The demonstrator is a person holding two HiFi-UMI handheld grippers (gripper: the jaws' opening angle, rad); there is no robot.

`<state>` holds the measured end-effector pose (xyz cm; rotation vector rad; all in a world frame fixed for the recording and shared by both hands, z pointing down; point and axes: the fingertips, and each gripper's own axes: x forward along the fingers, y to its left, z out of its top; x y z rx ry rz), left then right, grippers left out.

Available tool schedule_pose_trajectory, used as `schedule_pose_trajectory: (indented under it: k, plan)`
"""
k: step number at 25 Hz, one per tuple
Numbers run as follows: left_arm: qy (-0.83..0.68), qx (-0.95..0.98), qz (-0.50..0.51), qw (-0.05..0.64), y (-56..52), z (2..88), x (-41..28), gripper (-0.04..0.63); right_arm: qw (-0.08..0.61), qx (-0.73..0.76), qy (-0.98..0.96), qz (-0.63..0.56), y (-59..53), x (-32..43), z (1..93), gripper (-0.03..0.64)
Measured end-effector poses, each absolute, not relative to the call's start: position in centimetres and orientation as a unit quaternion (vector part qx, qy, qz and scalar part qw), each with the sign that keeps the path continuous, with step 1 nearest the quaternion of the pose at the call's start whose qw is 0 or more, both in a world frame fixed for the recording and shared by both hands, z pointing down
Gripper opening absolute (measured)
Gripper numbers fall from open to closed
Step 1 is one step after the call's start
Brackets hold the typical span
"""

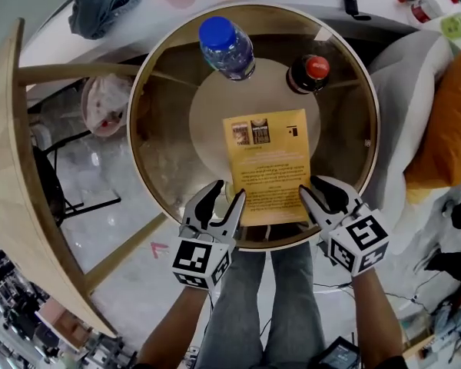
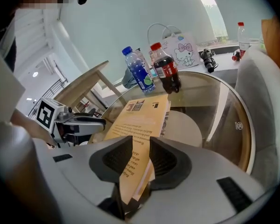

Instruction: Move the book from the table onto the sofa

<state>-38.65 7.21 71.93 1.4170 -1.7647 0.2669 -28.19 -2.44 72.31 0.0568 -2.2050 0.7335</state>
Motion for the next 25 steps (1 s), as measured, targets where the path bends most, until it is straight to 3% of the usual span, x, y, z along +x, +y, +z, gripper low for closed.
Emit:
schedule_pose_trajectory:
  k: [5,14,16,25]
  plan:
    - [-0.700,0.557,0.093,0.437,7.3,73.9,-38.7,0.189,0.366,0.017,-0.876,0.314,-2.3,-28.4,73.1,0.105]
    - [-0.685,0.566,0.070,0.453,7.0,74.6,-38.4,0.193,0.371,0.028,-0.868,0.328,-2.7,-28.1,74.2,0.146]
    - [-0.681,0.570,0.066,0.454,6.9,74.5,-38.2,0.172,0.366,0.031,-0.866,0.339,-2.5,-28.3,74.4,0.106]
    - [-0.688,0.546,0.045,0.476,6.9,74.4,-38.4,0.127,0.348,0.057,-0.867,0.351,-2.7,-28.6,73.7,0.084]
